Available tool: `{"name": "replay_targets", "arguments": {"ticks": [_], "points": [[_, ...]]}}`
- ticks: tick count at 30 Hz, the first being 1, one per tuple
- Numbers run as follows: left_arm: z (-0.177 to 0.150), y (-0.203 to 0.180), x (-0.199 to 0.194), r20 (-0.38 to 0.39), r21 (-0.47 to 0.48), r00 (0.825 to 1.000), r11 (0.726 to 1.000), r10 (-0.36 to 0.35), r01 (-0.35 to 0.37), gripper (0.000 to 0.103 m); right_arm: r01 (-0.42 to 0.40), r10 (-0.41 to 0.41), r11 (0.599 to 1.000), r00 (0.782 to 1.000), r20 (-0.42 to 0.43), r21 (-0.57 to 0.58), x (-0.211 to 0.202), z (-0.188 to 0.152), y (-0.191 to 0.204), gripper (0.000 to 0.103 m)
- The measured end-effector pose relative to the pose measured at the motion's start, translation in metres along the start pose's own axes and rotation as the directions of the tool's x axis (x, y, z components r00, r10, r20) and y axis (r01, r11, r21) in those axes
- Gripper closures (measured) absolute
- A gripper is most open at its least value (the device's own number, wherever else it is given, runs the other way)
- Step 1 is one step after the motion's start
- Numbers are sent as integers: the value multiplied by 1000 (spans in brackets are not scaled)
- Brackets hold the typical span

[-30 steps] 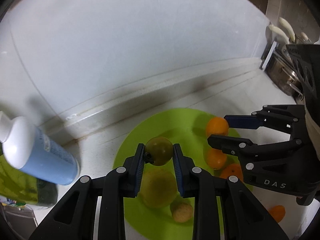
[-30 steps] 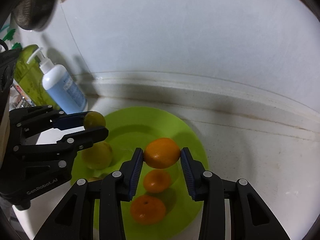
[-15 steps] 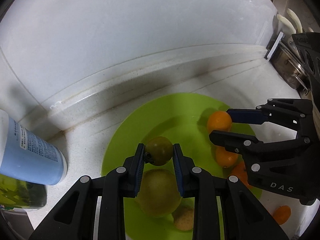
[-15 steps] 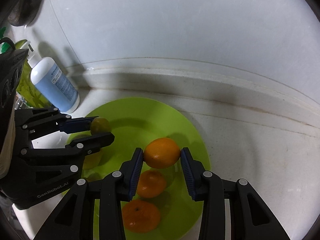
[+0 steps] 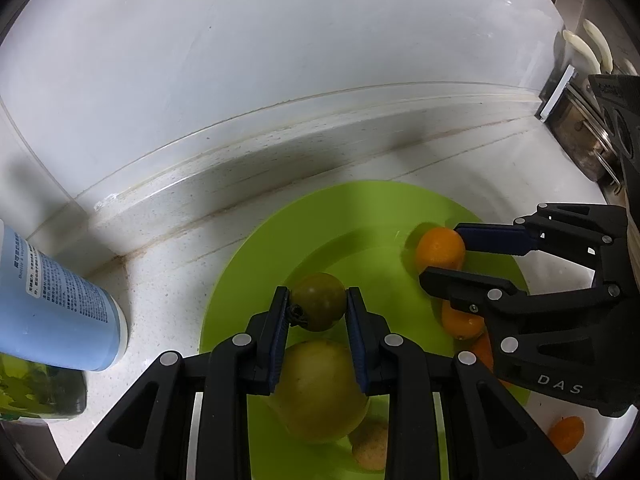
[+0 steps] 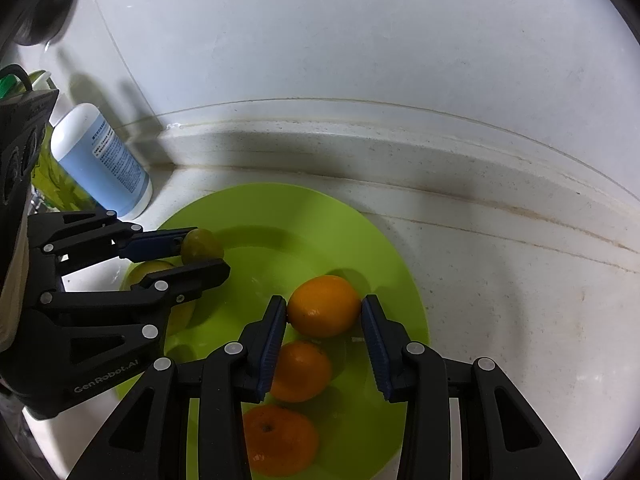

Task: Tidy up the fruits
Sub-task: 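Open both tools to drop the green fruit and orange onto the plate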

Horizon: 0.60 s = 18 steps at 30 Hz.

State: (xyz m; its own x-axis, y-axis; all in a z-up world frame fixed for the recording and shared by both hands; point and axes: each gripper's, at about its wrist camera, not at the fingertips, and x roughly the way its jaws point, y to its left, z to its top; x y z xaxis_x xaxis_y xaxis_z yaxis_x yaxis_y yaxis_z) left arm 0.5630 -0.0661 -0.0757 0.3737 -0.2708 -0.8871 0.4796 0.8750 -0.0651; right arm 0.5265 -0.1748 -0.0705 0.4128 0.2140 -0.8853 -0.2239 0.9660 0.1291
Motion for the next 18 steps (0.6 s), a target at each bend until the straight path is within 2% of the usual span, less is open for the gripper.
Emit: {"name": "replay_targets", "arguments": {"ticks": [3,6,9,16,18], "points": [[-1,1,-2,5,0,1000,1000,-4,4,74,-1,1,1000,1000,-1,1,0,0,0,63],[-1,-1,-9,37,8,999,1000,2,-2,64,4,-4,1000,1000,6,-4,-2,0,1,63],[-3,-2,-21,68,7,998,1000,12,-13,63,13,-12,1000,999,31,-10,-8,-1,5,62],[-13,-9,-68,160,-8,987,1000,30,-29,58,26,-28,1000,992,124,18,-51,-6,6,62],[-16,-15,-83,191,-4,981,1000,29,-29,54,33,-37,999,986,163,27,-68,-10,7,62]]}}
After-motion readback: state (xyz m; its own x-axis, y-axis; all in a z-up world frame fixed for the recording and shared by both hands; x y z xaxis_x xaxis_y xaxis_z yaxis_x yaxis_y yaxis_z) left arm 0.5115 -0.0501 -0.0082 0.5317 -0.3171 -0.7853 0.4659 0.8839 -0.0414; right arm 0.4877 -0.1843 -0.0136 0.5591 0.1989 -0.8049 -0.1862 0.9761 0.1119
